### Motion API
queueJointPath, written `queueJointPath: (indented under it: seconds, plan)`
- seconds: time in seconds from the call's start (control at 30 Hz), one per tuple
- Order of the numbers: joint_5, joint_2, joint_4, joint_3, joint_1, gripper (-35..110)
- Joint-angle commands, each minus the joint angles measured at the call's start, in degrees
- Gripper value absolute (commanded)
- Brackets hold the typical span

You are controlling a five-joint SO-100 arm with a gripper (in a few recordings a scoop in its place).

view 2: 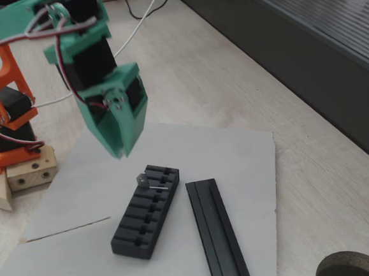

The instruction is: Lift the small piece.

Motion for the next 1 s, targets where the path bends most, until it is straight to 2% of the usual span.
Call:
queueJointPath:
  seconds: [0.0, 0.73, 0.83, 0.97]
  plan:
    - [0.53, 5.27, 0.62, -0.18, 0.09, 6]
    - [-0.62, 0.44, 0.44, 5.45, -0.7, 6]
    - [-4.92, 0.44, 0.44, 5.45, -0.7, 6]
    - [-18.54, 0.35, 0.0, 5.45, -0.53, 6]
